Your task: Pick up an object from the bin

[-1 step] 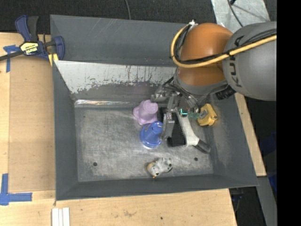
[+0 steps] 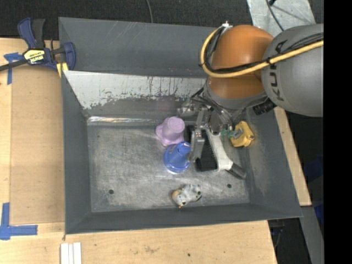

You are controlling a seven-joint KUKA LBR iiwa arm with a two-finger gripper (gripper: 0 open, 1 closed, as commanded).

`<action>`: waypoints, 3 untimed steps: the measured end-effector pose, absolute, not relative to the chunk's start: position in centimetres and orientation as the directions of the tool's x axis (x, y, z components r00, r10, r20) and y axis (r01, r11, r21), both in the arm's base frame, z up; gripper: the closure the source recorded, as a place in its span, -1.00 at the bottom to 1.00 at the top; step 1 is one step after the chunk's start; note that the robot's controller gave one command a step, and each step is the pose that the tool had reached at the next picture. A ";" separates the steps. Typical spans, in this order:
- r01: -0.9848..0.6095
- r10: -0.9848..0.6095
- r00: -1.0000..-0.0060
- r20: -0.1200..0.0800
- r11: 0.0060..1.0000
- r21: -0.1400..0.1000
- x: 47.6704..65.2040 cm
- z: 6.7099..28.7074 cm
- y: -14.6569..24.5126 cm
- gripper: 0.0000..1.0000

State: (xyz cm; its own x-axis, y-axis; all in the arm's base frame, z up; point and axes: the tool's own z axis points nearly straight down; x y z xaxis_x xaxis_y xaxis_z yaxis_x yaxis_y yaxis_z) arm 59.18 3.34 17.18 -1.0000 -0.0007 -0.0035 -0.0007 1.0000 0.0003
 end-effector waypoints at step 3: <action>0.080 0.080 -0.997 -0.002 0.997 0.000 54.9 14.0 -6.0 -1.00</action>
Offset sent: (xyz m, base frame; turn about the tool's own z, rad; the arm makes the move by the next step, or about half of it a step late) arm -0.0817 -0.0919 -0.0477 0.0114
